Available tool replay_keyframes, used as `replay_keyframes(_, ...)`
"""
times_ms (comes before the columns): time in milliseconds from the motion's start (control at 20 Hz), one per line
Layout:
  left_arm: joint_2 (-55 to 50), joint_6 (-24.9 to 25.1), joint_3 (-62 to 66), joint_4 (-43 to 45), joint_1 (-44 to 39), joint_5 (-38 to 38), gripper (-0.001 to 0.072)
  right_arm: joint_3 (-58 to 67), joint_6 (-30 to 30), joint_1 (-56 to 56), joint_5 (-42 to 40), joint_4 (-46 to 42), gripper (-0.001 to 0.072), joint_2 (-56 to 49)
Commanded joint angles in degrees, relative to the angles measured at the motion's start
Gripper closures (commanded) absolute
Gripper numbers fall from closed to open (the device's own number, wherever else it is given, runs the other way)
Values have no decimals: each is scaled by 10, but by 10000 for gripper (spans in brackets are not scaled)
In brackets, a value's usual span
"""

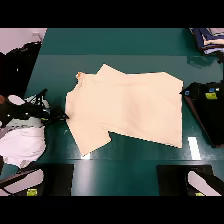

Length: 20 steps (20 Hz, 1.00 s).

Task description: Fold the shirts.

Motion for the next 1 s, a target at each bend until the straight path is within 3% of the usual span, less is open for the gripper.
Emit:
replay_keyframes(0,0,11,-33,-31,-1,34,319,-11,0,-1,2,0,325,24)
replay_keyframes(100,0,40,-33,-65,-1,46,321,-11,0,-1,13,0,325,28)
replay_keyframes(150,0,46,-32,-83,-1,55,419,-11,0,-1,23,-2,325,27)
replay_keyframes(250,0,62,-31,-117,0,63,683,-11,0,-5,48,-12,325,27)
replay_keyframes(450,1,84,-14,-120,0,36,681,-27,21,-73,101,-85,325,28)
replay_keyframes(600,1,84,15,-98,-1,17,681,-124,23,-169,128,-113,324,28)
replay_keyframes(800,1,84,29,-88,-1,21,681,-284,10,-264,100,-110,324,27)
replay_keyframes(950,1,84,30,-80,-1,24,681,-350,4,-268,72,-106,325,27)
